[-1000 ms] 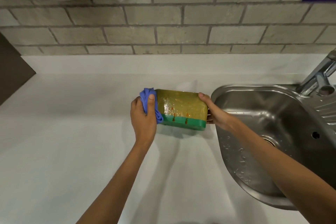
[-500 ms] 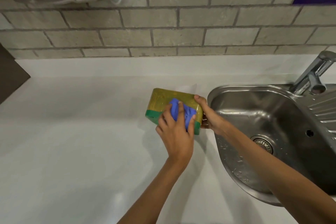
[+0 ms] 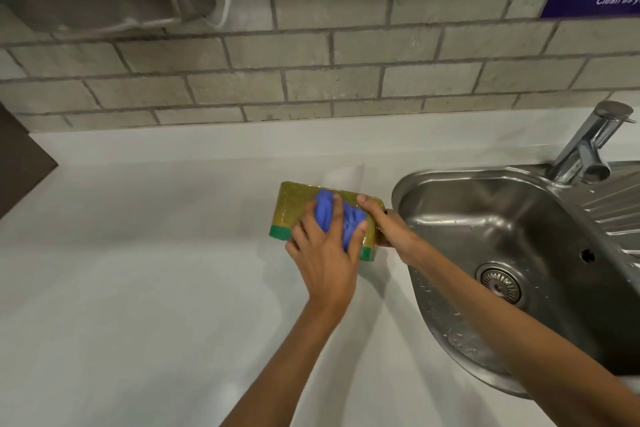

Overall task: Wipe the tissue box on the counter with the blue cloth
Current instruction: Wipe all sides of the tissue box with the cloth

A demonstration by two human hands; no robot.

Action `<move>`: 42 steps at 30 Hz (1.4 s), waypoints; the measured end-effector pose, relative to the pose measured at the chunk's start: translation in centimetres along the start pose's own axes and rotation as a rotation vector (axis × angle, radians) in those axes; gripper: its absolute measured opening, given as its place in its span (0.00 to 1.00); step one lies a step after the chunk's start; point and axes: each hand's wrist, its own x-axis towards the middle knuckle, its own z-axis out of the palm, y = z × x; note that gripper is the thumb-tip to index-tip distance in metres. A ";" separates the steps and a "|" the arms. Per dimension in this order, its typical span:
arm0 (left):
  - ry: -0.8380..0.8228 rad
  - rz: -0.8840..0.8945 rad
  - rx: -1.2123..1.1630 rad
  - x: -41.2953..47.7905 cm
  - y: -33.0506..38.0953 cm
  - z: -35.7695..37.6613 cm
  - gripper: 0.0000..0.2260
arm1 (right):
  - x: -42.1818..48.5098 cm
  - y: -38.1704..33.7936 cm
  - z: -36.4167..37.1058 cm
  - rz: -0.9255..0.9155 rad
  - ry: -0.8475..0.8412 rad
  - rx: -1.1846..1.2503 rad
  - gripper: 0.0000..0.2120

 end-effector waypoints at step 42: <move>-0.052 -0.113 -0.084 0.3 -4.7 0.0 0.24 | -0.4 0.5 -1.0 -0.132 0.012 0.070 0.15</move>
